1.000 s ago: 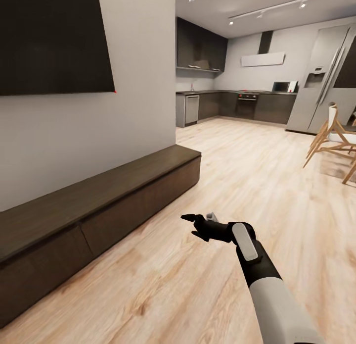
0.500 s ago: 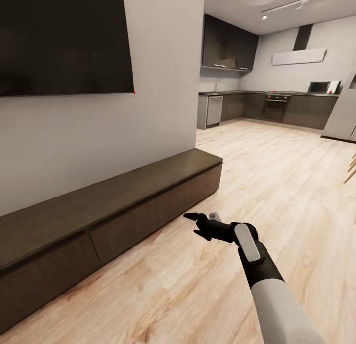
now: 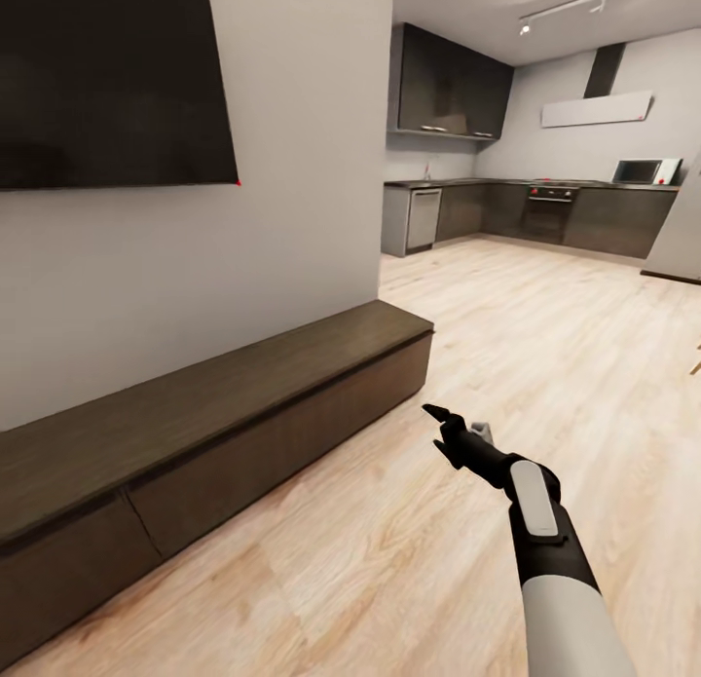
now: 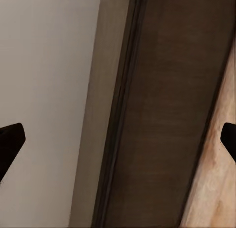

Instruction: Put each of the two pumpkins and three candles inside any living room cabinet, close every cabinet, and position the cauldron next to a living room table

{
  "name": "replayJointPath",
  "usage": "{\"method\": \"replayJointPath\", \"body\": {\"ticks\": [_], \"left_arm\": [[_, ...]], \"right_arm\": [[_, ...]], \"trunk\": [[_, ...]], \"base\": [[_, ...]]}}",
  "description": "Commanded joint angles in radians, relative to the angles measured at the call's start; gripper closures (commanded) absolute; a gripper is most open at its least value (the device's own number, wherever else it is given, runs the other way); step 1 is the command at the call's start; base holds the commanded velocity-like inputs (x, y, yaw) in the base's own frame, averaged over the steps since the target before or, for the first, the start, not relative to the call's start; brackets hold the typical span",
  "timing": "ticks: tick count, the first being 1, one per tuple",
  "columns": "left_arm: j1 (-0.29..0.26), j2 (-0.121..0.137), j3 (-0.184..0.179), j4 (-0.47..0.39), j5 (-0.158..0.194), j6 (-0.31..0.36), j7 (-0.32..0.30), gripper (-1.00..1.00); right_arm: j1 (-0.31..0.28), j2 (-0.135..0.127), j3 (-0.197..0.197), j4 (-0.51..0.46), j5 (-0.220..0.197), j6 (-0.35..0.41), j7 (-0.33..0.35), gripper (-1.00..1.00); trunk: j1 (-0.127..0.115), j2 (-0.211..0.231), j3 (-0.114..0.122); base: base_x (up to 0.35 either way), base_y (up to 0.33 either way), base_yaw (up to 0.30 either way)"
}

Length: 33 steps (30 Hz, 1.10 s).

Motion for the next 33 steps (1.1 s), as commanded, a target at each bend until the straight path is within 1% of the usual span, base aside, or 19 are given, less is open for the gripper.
{"method": "replayJointPath", "body": {"ticks": [1, 7, 11, 33], "left_arm": [[0.000, 0.000, 0.001, -0.001, 0.008, 0.009, 0.001, -1.00], [0.000, 0.000, 0.001, -0.001, 0.007, 0.009, 0.000, -1.00], [0.000, 0.000, 0.001, -0.001, 0.007, 0.009, 0.000, -1.00], [0.000, 0.001, 0.001, -0.001, 0.006, 0.009, 0.002, -1.00]], "right_arm": [[0.000, 0.001, -0.007, -0.002, 0.005, 0.005, 0.007, -1.00], [0.001, 0.002, -0.012, -0.009, 0.005, 0.005, 0.002, -1.00], [0.002, 0.002, -0.013, -0.014, 0.005, 0.006, 0.000, -1.00], [0.003, 0.002, -0.017, -0.022, 0.004, 0.007, -0.003, -1.00]], "trunk": [[0.000, 0.000, -0.001], [0.000, 0.000, -0.001], [0.000, 0.000, 0.001], [0.000, 0.000, 0.018]], "base": [[0.288, -0.226, 0.001], [0.261, -0.250, 0.006], [0.178, -0.299, 0.120], [0.018, -0.343, 0.245]]}}
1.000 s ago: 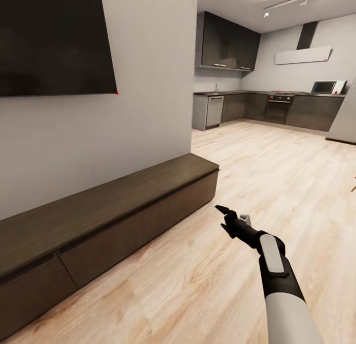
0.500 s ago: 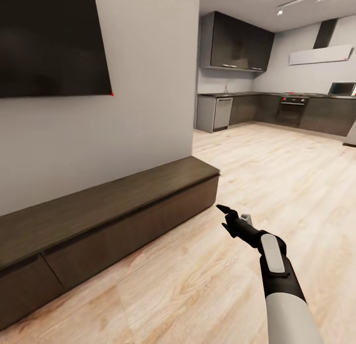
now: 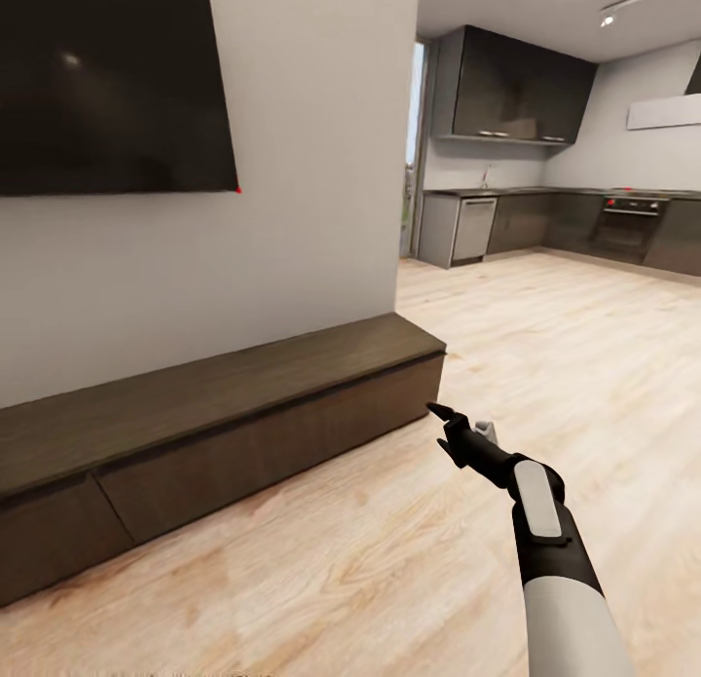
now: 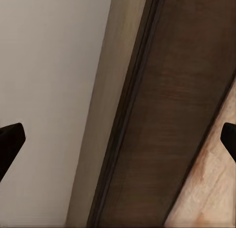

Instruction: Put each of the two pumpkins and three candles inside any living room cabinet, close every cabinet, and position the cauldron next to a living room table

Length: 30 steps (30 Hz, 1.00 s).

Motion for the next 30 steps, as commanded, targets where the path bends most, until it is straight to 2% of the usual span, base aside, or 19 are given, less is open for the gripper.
{"method": "replayJointPath", "body": {"ticks": [1, 11, 22, 30], "left_arm": [[0.000, -0.001, 0.002, -0.002, 0.008, 0.009, 0.001, -1.00], [0.000, -0.001, 0.000, -0.002, 0.008, 0.008, 0.002, -1.00], [0.000, -0.001, 0.000, -0.002, 0.008, -0.006, 0.001, -1.00], [0.000, -0.001, 0.000, -0.002, 0.008, -0.007, 0.000, -1.00]], "right_arm": [[-0.001, 0.001, -0.004, 0.000, 0.005, 0.006, 0.006, -1.00], [0.000, 0.000, -0.005, 0.000, 0.005, 0.007, 0.007, -1.00], [0.018, -0.001, -0.008, 0.000, 0.006, 0.004, 0.012, -1.00], [0.025, -0.001, -0.008, 0.000, -0.003, 0.002, 0.013, -1.00]], "trunk": [[0.000, 0.000, 0.000], [0.000, 0.000, 0.007], [0.000, 0.000, 0.008], [0.000, 0.000, 0.008]], "base": [[0.000, -0.348, 0.257], [0.125, -0.308, 0.229], [0.229, -0.269, 0.027], [0.105, -0.325, 0.002]]}}
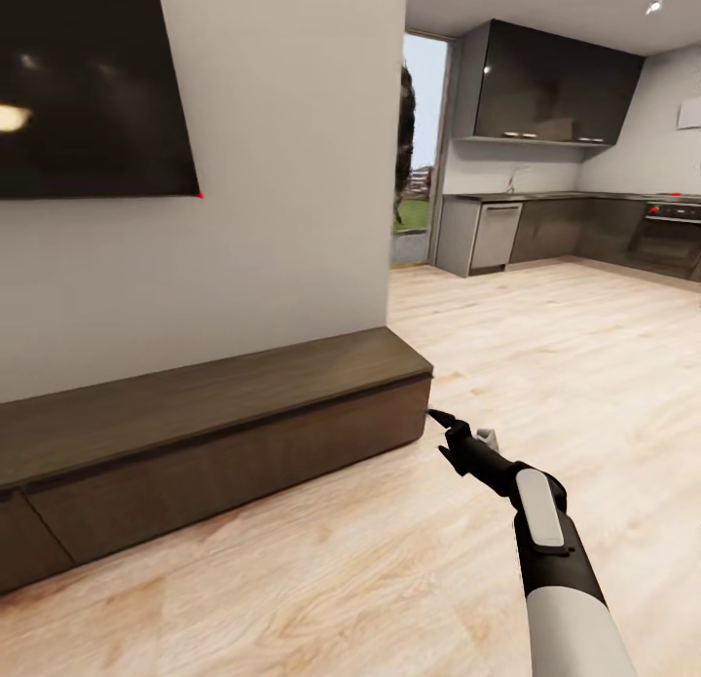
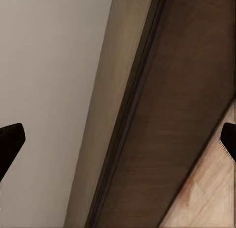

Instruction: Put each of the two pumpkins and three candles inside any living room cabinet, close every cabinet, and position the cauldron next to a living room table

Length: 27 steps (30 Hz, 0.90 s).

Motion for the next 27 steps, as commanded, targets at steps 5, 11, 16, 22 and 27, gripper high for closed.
{"method": "replayJointPath", "body": {"ticks": [5, 11, 16, 22, 27], "left_arm": [[0.000, -0.001, 0.002, -0.002, 0.009, 0.009, 0.000, -1.00], [-0.003, 0.001, -0.009, -0.009, 0.005, 0.008, 0.002, -1.00], [-0.011, 0.012, -0.050, -0.084, -0.069, 0.011, 0.008, -1.00], [-0.026, 0.024, -0.069, -0.309, -0.098, 0.057, 0.114, -1.00], [-0.108, 0.030, -0.081, -0.436, -0.107, 0.166, 0.324, -1.00]], "right_arm": [[0.000, 0.002, -0.004, 0.000, -0.010, 0.008, 0.002, -1.00], [0.000, 0.003, -0.004, 0.000, -0.014, 0.009, -0.003, -1.00], [-0.001, 0.006, -0.003, 0.000, -0.014, 0.009, -0.004, -1.00], [0.000, 0.007, -0.003, 0.000, -0.016, 0.009, -0.005, -1.00], [-0.002, 0.004, -0.006, 0.009, -0.016, 0.009, -0.004, -1.00]], "trunk": [[0.000, 0.000, -0.001], [0.000, 0.000, 0.001], [0.000, 0.000, 0.005], [0.000, 0.000, 0.008], [0.000, 0.000, 0.011]], "base": [[0.018, -0.344, 0.001], [0.004, -0.332, 0.139], [0.001, -0.134, 0.243], [0.000, -0.034, 0.265], [0.000, -0.006, 0.269]]}}
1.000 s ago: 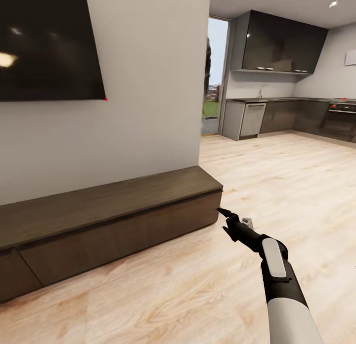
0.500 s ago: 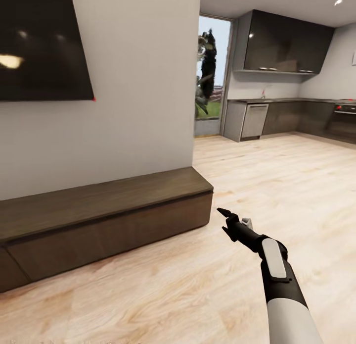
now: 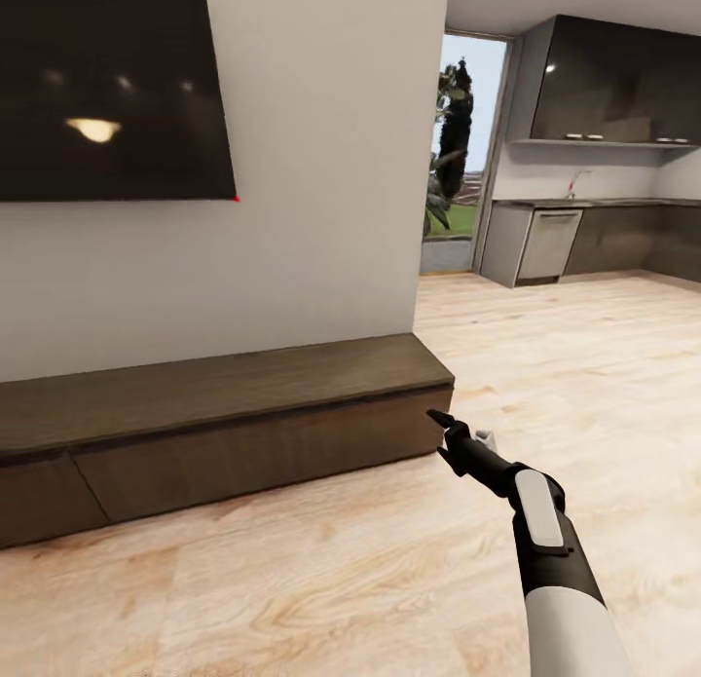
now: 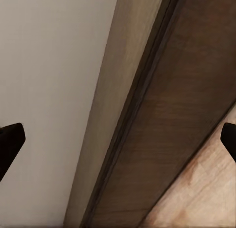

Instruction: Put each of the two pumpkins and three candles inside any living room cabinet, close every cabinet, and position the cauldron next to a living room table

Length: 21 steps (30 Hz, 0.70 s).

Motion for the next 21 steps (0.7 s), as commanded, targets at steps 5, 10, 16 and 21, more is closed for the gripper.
{"method": "replayJointPath", "body": {"ticks": [5, 10, 16, 21], "left_arm": [[-0.096, -0.008, -0.143, -0.023, 0.001, 0.027, 0.262, -1.00], [-0.098, -0.012, -0.147, -0.021, 0.000, 0.026, 0.271, -1.00], [-0.098, -0.015, -0.147, -0.019, -0.003, 0.026, 0.277, -1.00], [-0.098, -0.017, -0.147, -0.017, -0.005, 0.019, 0.282, -1.00]], "right_arm": [[-0.009, 0.002, -0.076, 0.009, 0.005, -0.001, -0.010, -1.00], [-0.012, 0.004, -0.089, 0.010, -0.007, -0.003, -0.080, -1.00], [-0.013, 0.003, -0.092, 0.009, -0.036, -0.005, -0.102, -1.00], [-0.013, 0.003, -0.093, 0.010, -0.048, -0.005, -0.110, -1.00]], "trunk": [[0.000, 0.000, 0.003], [0.000, 0.000, 0.007], [0.000, 0.000, 0.013], [0.000, 0.000, 0.018]], "base": [[0.000, -0.001, 0.247], [0.021, -0.070, 0.217], [0.097, -0.235, 0.213], [0.090, -0.316, 0.203]]}}
